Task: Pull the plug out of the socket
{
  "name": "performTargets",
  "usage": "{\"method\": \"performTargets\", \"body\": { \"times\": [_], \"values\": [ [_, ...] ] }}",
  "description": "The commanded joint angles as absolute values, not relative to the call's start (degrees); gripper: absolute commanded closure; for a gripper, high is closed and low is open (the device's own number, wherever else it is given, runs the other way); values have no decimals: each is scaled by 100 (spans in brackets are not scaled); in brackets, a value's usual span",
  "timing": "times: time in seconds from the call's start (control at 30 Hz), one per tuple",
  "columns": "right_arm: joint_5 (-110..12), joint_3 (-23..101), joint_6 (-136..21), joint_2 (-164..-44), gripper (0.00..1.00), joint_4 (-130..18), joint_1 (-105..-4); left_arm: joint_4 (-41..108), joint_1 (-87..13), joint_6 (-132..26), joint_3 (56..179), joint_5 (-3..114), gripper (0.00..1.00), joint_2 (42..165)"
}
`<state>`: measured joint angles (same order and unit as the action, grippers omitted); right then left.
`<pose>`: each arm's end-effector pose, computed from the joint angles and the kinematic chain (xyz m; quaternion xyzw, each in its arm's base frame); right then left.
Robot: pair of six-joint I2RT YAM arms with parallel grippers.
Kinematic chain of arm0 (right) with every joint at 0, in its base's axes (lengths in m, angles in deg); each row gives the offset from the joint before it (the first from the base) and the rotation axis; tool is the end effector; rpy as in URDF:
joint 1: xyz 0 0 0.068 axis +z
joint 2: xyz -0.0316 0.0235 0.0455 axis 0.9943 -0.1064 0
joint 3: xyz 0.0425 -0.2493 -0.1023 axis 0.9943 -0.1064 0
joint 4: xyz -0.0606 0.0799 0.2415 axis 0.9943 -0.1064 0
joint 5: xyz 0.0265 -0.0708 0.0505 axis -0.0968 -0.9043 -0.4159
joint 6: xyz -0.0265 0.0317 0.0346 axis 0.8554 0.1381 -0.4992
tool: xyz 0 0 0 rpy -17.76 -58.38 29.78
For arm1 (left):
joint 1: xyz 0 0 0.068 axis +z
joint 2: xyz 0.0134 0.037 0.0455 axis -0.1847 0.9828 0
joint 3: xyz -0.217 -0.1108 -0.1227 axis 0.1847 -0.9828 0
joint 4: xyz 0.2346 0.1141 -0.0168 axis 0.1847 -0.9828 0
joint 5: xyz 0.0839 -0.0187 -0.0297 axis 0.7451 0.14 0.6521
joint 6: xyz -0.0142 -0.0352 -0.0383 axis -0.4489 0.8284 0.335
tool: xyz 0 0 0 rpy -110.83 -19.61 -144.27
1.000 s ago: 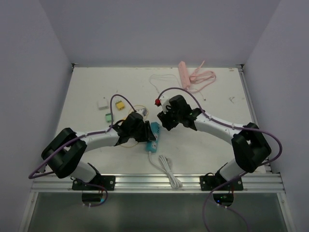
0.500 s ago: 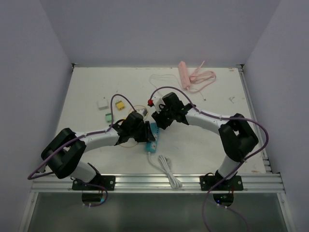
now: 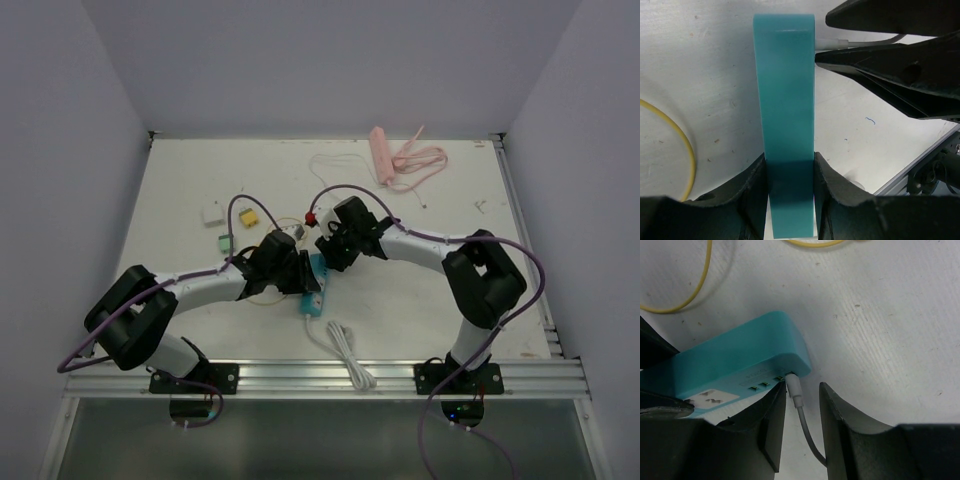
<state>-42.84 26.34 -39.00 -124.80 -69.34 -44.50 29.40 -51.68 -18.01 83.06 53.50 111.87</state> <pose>0.2790 0.2401 0.1770 -0.4405 0.8336 0.1862 0.2766 0.2052 -0.1871 0.1582 -0.0141 0.9324 -0.3037 0.1952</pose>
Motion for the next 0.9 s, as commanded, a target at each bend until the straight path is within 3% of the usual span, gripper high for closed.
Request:
{"method": "performTargets", "body": {
  "times": [0.0, 0.43, 0.87],
  "values": [
    [-4088, 2587, -3847, -12485, 65, -6798, -4460, 2688, -5090, -2098, 8351, 5420, 100, 11110],
    [-4079, 2403, -3899, -12116, 98, -6807, -4461, 2372, -4985, -2212, 8422, 5604, 100, 11224],
    [-4545, 2069, -4004, -11544, 100, -7088, -4461, 931, -4861, -2019, 8694, 6658, 100, 11602]
  ]
}}
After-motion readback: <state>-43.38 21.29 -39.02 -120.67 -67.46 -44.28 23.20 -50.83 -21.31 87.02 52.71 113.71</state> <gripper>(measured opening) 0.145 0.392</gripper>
